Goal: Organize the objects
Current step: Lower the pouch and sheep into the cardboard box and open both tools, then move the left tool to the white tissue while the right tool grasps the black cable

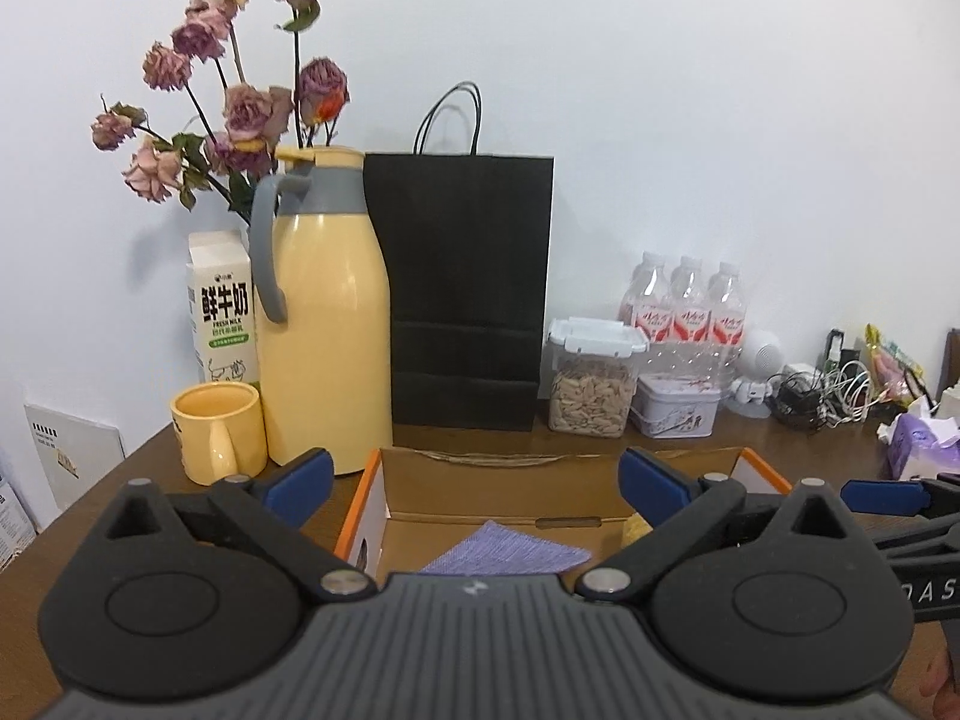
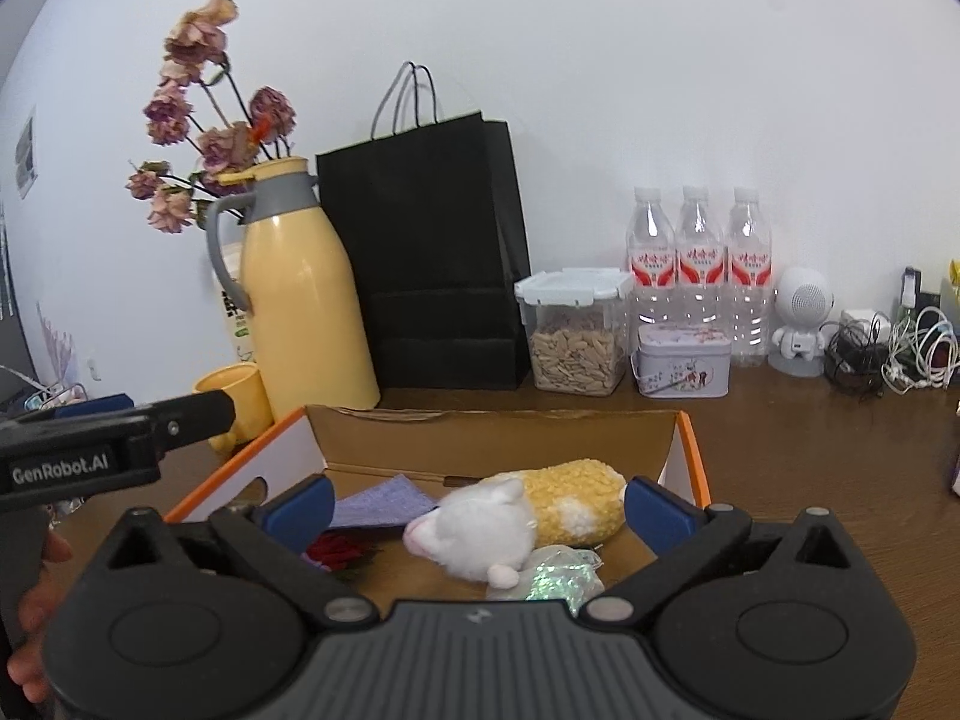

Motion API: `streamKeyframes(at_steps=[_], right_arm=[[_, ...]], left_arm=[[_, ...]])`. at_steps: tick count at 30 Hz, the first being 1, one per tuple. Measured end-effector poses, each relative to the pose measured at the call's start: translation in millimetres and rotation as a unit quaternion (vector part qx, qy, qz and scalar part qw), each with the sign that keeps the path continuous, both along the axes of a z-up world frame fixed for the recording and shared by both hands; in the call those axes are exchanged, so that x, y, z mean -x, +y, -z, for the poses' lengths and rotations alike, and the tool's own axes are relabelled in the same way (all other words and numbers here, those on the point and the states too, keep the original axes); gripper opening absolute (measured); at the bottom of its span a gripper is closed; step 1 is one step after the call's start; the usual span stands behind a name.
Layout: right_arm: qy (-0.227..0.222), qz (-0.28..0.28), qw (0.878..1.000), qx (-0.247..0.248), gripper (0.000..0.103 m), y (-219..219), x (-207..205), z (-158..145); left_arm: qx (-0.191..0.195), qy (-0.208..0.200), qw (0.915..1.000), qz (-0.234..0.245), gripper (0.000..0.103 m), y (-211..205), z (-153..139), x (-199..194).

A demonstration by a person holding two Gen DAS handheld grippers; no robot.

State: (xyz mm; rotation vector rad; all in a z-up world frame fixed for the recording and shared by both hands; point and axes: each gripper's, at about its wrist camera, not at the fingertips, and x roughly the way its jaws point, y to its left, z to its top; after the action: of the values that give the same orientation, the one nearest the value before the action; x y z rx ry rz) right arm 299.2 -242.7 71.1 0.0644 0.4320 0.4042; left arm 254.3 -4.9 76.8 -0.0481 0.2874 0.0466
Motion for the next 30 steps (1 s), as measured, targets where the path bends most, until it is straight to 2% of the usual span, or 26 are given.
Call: streamKeyframes(at_steps=[14, 24, 30], right_arm=[[-0.017, 0.002, 0.999, 0.028, 0.103, -16, 74, -14], [0.012, 0.007, 0.998, 0.056, 0.103, -31, 111, 7], [0.051, 0.010, 0.995, 0.083, 0.103, -41, 126, 32]], left_arm=[[-0.005, 0.013, 0.9999, -0.006, 0.103, 25, -12, 60], [-0.020, 0.055, 0.9982, -0.013, 0.103, 41, 8, 94], [-0.032, 0.091, 0.9951, -0.021, 0.103, 52, 27, 107]])
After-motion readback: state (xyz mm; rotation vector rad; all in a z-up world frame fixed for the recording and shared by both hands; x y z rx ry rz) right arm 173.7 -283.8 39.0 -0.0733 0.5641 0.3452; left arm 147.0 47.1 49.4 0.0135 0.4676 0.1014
